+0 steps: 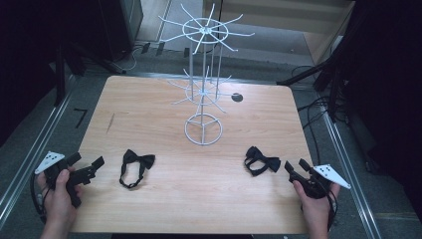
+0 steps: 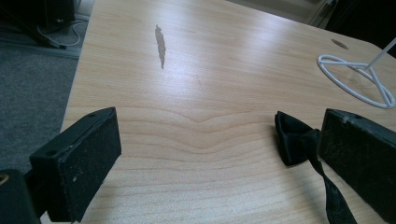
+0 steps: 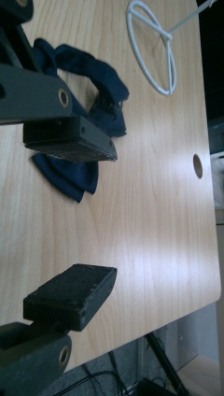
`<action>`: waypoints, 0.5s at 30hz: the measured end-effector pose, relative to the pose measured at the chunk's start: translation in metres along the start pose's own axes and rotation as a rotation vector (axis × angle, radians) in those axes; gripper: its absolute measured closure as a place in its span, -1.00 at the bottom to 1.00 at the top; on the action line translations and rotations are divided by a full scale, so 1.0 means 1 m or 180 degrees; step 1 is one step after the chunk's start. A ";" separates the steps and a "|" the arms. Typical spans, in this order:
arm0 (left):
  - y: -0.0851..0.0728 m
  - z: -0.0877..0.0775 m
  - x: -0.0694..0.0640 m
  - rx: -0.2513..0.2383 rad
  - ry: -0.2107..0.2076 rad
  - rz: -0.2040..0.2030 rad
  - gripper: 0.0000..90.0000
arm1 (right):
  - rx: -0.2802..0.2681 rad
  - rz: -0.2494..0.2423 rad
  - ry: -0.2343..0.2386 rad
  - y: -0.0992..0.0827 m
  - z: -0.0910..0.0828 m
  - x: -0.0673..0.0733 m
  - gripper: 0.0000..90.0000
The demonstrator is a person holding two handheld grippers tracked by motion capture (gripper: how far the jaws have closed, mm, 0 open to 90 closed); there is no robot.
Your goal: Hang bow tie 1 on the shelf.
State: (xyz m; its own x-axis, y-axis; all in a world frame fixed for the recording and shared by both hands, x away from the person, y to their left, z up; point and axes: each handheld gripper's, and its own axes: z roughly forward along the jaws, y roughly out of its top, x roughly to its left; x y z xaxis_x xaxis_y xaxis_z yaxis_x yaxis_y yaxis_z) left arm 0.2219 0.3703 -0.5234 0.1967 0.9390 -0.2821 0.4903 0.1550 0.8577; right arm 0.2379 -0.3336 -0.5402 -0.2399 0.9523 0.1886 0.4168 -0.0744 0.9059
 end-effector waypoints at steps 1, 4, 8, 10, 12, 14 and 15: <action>0.000 0.000 0.000 0.0000 0.0000 0.0000 -1.00 | -0.0002 -0.0022 0.0011 0.001 0.000 0.001 -0.15; 0.001 0.002 0.000 0.0033 0.0013 0.0007 -1.00 | -0.0013 -0.0086 0.0037 0.003 0.001 0.006 -0.14; 0.000 0.001 0.001 0.0021 0.0009 -0.0057 -1.00 | -0.0018 -0.0183 0.0088 0.008 0.005 0.014 -0.13; 0.000 0.001 0.002 0.0017 -0.0003 -0.0067 -1.00 | -0.0018 -0.0226 0.0109 0.009 0.006 0.017 -0.13; 0.000 0.001 0.002 0.0016 -0.0013 -0.0068 -1.00 | -0.0013 -0.0230 0.0141 0.009 0.007 0.019 -0.13; 0.000 0.001 0.002 0.0024 -0.0021 -0.0068 -1.00 | 0.0005 -0.0249 0.0163 0.010 0.009 0.021 -0.13; 0.000 0.001 0.002 0.0024 -0.0021 -0.0068 -1.00 | 0.0006 -0.0253 0.0171 0.010 0.009 0.021 -0.13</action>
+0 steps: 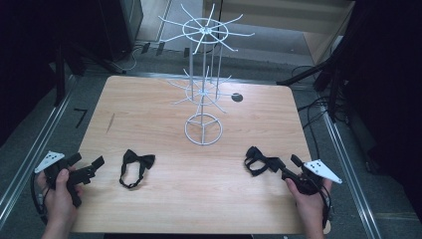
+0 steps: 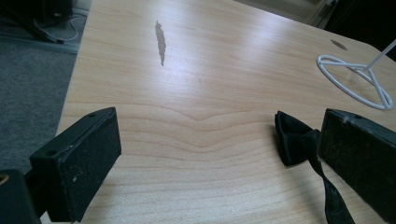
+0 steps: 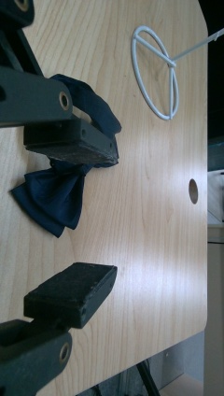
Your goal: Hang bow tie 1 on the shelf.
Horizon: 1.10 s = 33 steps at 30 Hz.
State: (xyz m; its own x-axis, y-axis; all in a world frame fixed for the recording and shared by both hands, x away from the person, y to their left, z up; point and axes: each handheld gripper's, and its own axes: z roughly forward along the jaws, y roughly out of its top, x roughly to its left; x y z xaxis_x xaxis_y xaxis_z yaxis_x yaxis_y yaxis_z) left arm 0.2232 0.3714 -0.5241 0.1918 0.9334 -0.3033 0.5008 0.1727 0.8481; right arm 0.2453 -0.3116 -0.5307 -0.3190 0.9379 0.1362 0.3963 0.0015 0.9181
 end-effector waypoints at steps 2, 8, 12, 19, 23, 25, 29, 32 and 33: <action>0.000 0.001 0.000 0.0028 -0.0023 0.0000 -1.00 | 0.0007 -0.0010 0.0014 0.000 0.001 0.000 -0.13; 0.000 0.001 -0.002 0.0066 -0.0028 0.0027 -1.00 | 0.0061 0.0005 0.0048 0.002 0.010 0.001 -0.12; -0.001 0.000 -0.003 0.0050 -0.0051 0.0060 -1.00 | 0.0154 -0.0036 0.0101 0.001 0.019 0.004 -0.12; -0.001 0.000 -0.004 0.0058 -0.0048 0.0092 -1.00 | 0.0307 -0.0079 0.0126 0.000 0.035 0.006 -0.09; -0.001 0.001 -0.005 0.0080 -0.0038 0.0114 -1.00 | 0.0346 -0.0030 0.0166 -0.001 0.044 0.004 -0.05; -0.001 0.001 -0.005 0.0091 -0.0040 0.0126 -1.00 | 0.0406 0.0006 0.0194 -0.001 0.045 0.003 -0.03; -0.001 0.001 -0.005 0.0079 -0.0036 0.0130 -1.00 | 0.0535 -0.0011 0.0231 0.000 0.048 0.005 0.00; -0.001 0.001 -0.005 0.0080 -0.0038 0.0131 -1.00 | 0.0625 -0.0038 0.0247 0.000 0.050 0.006 0.01; -0.001 0.001 -0.005 0.0080 -0.0039 0.0130 -1.00 | 0.0675 -0.0050 0.0261 0.000 0.051 0.007 0.01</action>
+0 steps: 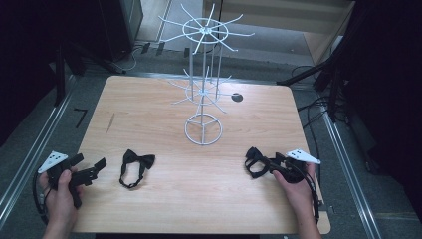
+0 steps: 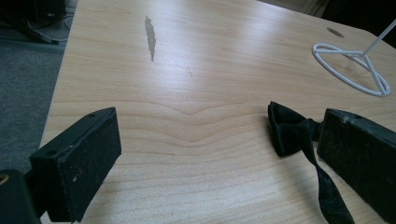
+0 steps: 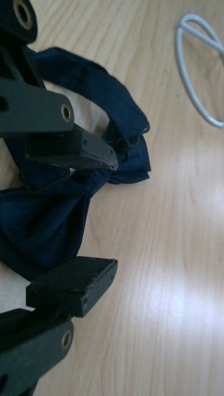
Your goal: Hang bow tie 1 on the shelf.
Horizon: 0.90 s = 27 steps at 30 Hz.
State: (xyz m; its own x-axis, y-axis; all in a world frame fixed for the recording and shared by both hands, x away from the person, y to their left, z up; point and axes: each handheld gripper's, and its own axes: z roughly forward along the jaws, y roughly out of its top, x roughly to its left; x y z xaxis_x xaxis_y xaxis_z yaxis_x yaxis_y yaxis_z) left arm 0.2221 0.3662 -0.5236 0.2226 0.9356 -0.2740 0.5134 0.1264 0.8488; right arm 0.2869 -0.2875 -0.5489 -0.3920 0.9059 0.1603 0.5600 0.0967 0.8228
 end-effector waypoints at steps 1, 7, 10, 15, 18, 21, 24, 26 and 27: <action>0.000 0.000 0.000 -0.0001 0.0001 0.0000 -1.00 | 0.0054 -0.0010 0.0010 0.000 0.001 0.001 0.01; 0.000 0.000 0.000 -0.0005 0.0000 -0.0005 -1.00 | 0.0235 -0.0099 0.0019 0.000 0.003 0.004 0.05; 0.000 0.000 0.001 -0.0014 0.0002 -0.0022 -1.00 | 0.0307 -0.0247 -0.0005 -0.002 0.003 0.008 0.13; 0.000 0.000 0.001 -0.0007 0.0004 -0.0024 -1.00 | 0.0314 -0.0425 -0.0048 -0.003 0.003 0.014 0.34; 0.000 0.000 0.001 -0.0005 0.0005 -0.0024 -1.00 | 0.0313 -0.0447 -0.0020 -0.003 0.003 0.016 0.52; 0.000 0.000 0.001 0.0000 0.0011 -0.0026 -1.00 | 0.0307 -0.0408 -0.0034 -0.003 0.003 0.017 0.69; 0.000 0.000 -0.001 0.0006 0.0050 0.0002 -1.00 | 0.0316 -0.0358 -0.0062 -0.002 0.002 0.017 0.78; 0.000 0.000 -0.002 0.0018 0.0060 0.0036 -1.00 | 0.0291 -0.0332 -0.0101 -0.001 0.000 0.018 0.79; 0.000 0.000 -0.002 0.0019 0.0057 0.0037 -1.00 | 0.0291 -0.0332 -0.0101 -0.001 0.000 0.018 0.79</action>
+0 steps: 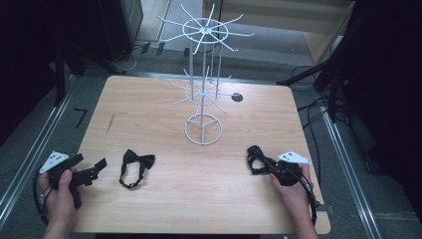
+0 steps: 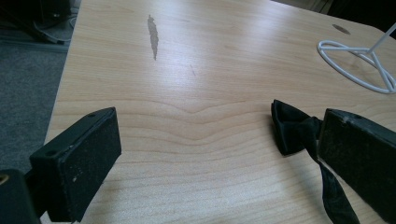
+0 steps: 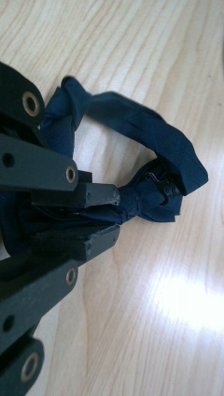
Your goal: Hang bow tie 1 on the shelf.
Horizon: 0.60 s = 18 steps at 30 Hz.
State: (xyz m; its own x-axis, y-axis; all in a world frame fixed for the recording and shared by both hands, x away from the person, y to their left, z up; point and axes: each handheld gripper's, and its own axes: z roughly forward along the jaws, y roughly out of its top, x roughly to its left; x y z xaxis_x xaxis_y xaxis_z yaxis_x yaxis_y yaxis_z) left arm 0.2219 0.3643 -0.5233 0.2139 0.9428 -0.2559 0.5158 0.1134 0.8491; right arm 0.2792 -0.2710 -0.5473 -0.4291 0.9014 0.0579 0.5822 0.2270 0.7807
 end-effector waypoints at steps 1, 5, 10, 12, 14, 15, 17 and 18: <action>0.000 0.000 0.000 0.0003 -0.0007 -0.0004 -1.00 | -0.0044 0.0027 -0.0006 0.001 -0.002 0.000 0.79; 0.000 0.000 0.001 0.0016 -0.0018 -0.0009 -1.00 | -0.0337 0.0148 -0.0003 0.007 -0.014 0.003 0.79; 0.001 0.001 0.001 0.0028 -0.0020 0.0000 -1.00 | -0.0449 0.0127 0.0014 0.012 -0.019 0.010 0.79; 0.001 0.001 0.001 0.0029 -0.0018 -0.0001 -1.00 | -0.0505 0.0094 0.0032 0.015 -0.022 0.015 0.79; 0.001 0.001 0.001 0.0031 -0.0016 -0.0001 -1.00 | -0.0529 0.0087 0.0043 0.017 -0.023 0.016 0.79; 0.001 0.001 0.001 0.0034 -0.0018 -0.0002 -1.00 | -0.0537 0.0094 0.0039 0.017 -0.023 0.018 0.79; 0.001 0.001 0.001 0.0034 -0.0022 -0.0001 -1.00 | -0.0598 0.0112 0.0044 0.022 -0.027 0.022 0.79; 0.001 0.001 0.001 0.0034 -0.0022 -0.0001 -1.00 | -0.0598 0.0112 0.0044 0.022 -0.027 0.022 0.79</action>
State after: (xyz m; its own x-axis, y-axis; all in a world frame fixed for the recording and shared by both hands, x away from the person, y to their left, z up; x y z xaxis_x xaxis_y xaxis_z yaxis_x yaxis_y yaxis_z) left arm 0.2232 0.3648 -0.5233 0.2194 0.9405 -0.2594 0.5248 0.1104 0.8440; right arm 0.2634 -0.2559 -0.5121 -0.4208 0.9022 0.0948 0.4584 0.1213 0.8805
